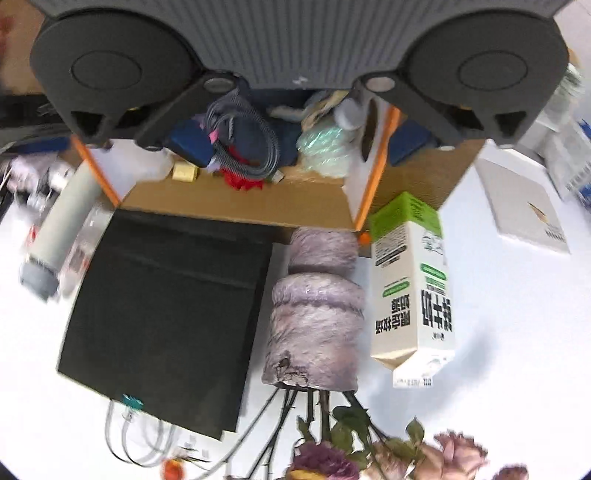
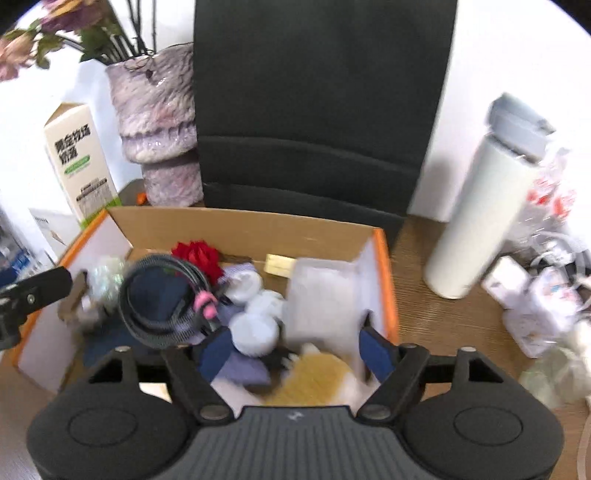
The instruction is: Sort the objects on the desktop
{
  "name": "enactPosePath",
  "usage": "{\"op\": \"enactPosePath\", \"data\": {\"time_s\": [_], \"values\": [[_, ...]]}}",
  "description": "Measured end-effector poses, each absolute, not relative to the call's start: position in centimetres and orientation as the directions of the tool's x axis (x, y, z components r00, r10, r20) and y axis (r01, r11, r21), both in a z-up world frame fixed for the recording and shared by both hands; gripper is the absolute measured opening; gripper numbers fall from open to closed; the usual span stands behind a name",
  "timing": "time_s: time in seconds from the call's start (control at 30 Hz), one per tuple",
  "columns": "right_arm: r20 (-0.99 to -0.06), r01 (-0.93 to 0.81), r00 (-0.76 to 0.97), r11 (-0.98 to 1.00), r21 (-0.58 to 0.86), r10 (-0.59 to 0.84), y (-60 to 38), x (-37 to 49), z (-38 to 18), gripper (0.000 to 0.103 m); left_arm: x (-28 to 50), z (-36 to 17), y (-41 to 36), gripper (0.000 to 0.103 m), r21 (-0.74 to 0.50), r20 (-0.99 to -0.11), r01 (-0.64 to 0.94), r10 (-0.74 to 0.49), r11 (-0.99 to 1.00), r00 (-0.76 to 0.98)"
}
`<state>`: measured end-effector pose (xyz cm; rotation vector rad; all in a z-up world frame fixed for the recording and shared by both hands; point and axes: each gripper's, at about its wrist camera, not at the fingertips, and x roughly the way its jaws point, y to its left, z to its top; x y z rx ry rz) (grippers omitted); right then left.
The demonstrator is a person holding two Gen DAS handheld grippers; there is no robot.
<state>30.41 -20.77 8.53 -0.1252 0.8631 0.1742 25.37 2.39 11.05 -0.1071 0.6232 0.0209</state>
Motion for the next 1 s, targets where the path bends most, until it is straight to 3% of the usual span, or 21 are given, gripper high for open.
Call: {"op": "enactPosePath", "data": {"time_s": [0.17,0.5,0.77,1.0], "values": [[-0.708,-0.195,0.701,0.978,-0.078,0.083,-21.8,25.4,9.1,0.085,21.7,10.5,2.1,0.103,-0.092,-0.605,-0.053,-0.014,0.994,0.796],[-0.607,-0.222,0.771,0.975,0.024,0.191,-21.7,13.5,5.4,0.086,11.6,6.7,2.0,0.103,-0.038,-0.589,-0.044,0.013,0.998,0.808],[-0.649,-0.177,0.740,0.982,0.067,0.178,-22.2,6.9,-0.1,0.087,3.6,2.4,0.9,0.103,0.088,-0.578,0.051,0.009,0.995,0.816],[-0.634,-0.168,0.752,0.982,0.080,0.181,-22.4,2.8,-1.0,0.095,2.0,0.5,0.4,0.103,0.025,-0.640,0.057,-0.028,0.998,0.768]]}}
